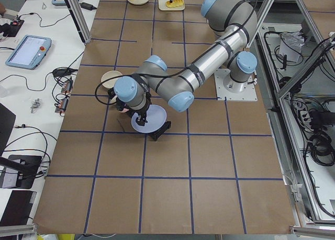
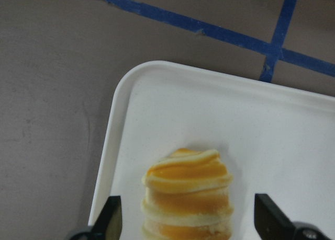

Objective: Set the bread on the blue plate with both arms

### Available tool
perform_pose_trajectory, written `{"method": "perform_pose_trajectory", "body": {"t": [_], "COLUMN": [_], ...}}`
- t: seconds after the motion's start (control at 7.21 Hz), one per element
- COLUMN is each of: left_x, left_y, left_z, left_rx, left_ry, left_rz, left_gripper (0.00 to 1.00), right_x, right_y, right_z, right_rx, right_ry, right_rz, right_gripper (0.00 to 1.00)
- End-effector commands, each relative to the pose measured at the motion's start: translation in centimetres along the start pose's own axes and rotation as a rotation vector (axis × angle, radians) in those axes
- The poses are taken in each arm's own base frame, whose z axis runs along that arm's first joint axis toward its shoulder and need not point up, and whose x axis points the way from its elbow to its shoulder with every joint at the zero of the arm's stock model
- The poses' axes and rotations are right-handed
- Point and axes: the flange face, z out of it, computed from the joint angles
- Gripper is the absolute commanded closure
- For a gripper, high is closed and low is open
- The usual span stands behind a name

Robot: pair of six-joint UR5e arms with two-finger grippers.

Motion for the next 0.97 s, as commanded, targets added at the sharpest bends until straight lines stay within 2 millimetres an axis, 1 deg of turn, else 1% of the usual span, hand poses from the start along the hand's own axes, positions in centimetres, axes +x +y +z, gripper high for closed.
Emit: {"method": "perform_pose_trajectory", "body": {"t": [0.0, 0.14, 0.28, 0.42, 0.55, 0.69, 0.83], "left_x": [-4.6, -5.4, -5.3, -5.6, -5.9, -6.1, -5.9], "left_y": [-1.4, -1.9, -2.4, -2.8, -3.7, -4.0, -4.0], "left_z": [5.3, 6.3, 6.6, 7.9, 9.1, 9.8, 9.4], "left_rx": [-0.030, -0.025, -0.025, -0.035, -0.037, -0.043, -0.049], "left_ry": [0.065, 0.058, 0.053, 0.067, 0.065, 0.066, 0.055], "left_rz": [0.024, 0.033, 0.040, 0.041, 0.051, 0.052, 0.050], "left_gripper": [0.00, 0.00, 0.00, 0.02, 0.07, 0.10, 0.31], "right_x": [1.2, 0.8, 0.5, 0.1, -0.1, -0.2, -0.3], "right_y": [0.7, 1.2, 1.8, 2.3, 2.8, 3.0, 3.2], "right_z": [1.4, 2.6, 4.2, 5.3, 5.7, 5.6, 5.7], "right_rx": [0.006, -0.007, -0.004, -0.019, -0.037, -0.042, -0.050], "right_ry": [-0.030, -0.050, -0.049, -0.066, -0.073, -0.069, -0.071], "right_rz": [-0.004, -0.013, -0.044, -0.044, -0.056, -0.055, -0.054], "right_gripper": [0.11, 0.12, 0.13, 0.13, 0.13, 0.12, 0.12]}}
